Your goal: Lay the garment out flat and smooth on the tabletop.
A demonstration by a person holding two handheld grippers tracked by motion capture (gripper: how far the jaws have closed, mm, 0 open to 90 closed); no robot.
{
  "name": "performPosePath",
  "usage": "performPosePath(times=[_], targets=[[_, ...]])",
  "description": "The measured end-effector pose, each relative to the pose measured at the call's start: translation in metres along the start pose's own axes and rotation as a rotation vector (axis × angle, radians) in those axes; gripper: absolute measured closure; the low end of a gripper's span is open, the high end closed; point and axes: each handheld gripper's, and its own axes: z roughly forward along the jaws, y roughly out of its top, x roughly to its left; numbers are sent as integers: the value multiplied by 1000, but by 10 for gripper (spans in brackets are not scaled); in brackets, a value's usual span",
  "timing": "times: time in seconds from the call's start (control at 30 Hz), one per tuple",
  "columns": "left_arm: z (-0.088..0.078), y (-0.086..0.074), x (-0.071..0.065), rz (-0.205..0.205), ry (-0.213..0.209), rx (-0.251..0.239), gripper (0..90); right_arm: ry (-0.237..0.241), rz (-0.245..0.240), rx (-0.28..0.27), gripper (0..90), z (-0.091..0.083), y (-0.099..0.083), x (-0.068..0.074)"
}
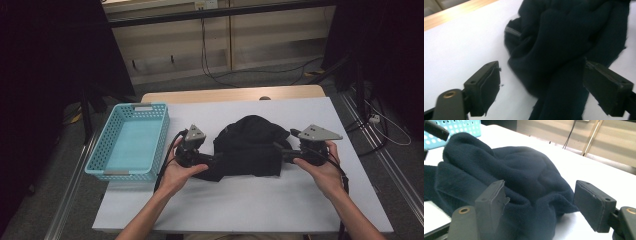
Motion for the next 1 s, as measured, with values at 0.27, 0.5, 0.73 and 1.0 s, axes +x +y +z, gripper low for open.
performPosePath(times=[0.27,0.5,0.73,1.0], targets=[[31,16,4,-15,16,-3,114,27,-1,57,127,42,11,1],[57,8,2,32,49,57,173,53,-6,119,88,78,12,7],[73,-15,23,-148,-107,52,159,113,2,166,76,87,3,13],[68,-15,19,-138,-214,76,416,208,32,212,265,90,-1,16]])
